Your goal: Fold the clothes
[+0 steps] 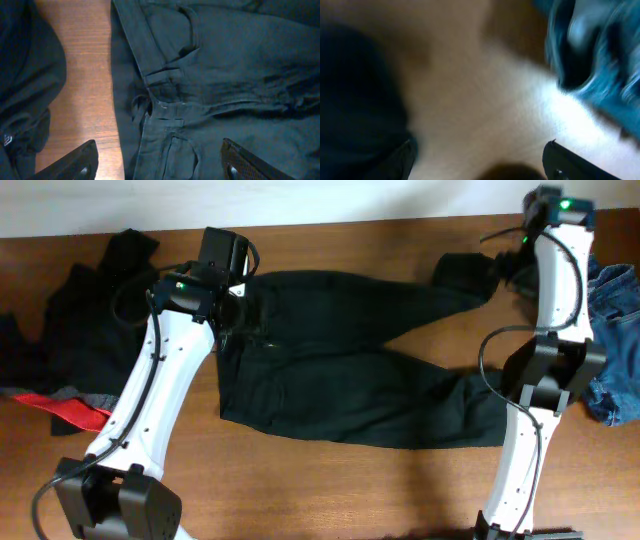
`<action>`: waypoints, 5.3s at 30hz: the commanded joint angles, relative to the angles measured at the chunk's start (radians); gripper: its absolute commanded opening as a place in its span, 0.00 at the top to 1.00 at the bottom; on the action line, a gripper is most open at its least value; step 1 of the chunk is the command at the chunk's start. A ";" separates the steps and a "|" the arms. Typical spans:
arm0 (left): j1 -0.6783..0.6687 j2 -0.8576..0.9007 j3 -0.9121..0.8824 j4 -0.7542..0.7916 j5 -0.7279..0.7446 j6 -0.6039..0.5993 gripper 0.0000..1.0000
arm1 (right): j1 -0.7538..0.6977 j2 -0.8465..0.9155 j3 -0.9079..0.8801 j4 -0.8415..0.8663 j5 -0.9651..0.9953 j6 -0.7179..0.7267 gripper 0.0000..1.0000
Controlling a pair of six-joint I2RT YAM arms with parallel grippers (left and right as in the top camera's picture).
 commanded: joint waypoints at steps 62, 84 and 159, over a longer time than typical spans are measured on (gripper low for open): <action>-0.002 0.066 0.015 0.035 -0.008 0.017 0.22 | -0.046 -0.140 -0.498 0.306 -0.116 -0.077 0.41; -0.002 0.311 0.015 0.127 0.042 0.018 0.92 | -0.001 -0.149 -0.362 0.422 -0.343 -0.293 0.96; 0.307 0.685 0.027 0.519 -0.085 0.244 0.46 | 0.055 -0.060 -0.305 0.733 -0.254 -0.319 0.01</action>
